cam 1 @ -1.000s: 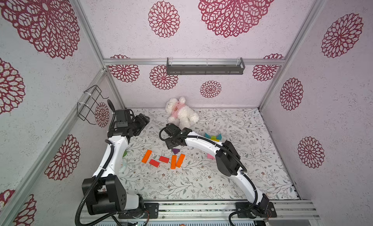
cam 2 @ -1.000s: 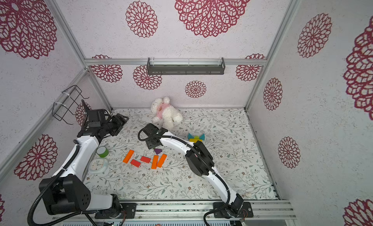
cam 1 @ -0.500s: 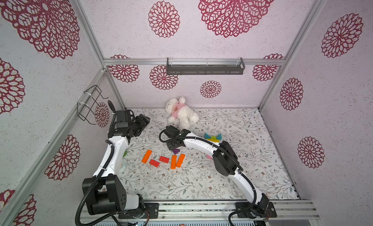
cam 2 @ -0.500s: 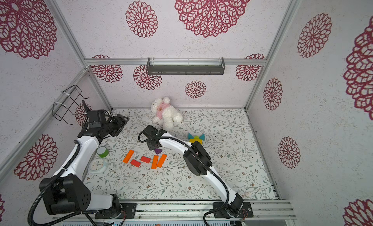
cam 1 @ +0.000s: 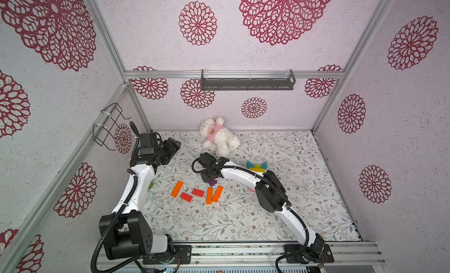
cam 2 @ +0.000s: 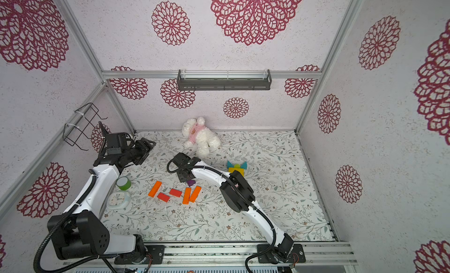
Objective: Assemble a carrot with building blocks
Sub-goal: Pick up the building block from the center of the board.
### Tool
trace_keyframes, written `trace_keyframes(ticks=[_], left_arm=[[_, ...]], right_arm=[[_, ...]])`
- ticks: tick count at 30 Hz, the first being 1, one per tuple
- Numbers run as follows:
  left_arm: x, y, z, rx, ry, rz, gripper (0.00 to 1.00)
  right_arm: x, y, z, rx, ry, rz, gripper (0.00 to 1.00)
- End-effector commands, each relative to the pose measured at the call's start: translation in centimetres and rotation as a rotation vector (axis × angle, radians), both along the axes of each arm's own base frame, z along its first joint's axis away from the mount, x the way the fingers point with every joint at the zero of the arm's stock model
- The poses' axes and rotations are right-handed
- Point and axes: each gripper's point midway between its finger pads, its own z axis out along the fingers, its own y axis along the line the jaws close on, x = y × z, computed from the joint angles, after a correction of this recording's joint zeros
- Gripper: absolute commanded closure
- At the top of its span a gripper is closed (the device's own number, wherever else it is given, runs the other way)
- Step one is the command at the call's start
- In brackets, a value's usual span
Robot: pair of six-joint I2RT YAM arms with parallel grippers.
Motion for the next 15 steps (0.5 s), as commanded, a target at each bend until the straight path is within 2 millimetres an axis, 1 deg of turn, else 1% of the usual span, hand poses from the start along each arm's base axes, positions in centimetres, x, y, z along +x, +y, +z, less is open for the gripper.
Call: trace_keyframes(ticks=[1,5,10,15], left_arm=[[0.2,0.4,0.6,-0.005,-0.028,0.012,0.25],[0.2,0.4,0.7,-0.005,-0.029,0.011,0.25],[0.2,0.5,0.6,-0.005,-0.028,0.013,0.25],[0.2,0.5,0.7,-0.004,-0.029,0.012,0.25]], right_arm=[[0.5,0.7,0.3,0.012,-0.021,-0.001,0.67],[0.7,0.6,0.1,0.0,-0.03,-0.003,0.7],[0.8,0.5,0.3,-0.003,-0.037,-0.003,0.77],[0.9,0.7,1.3,0.009,-0.054,0.004,0.79]])
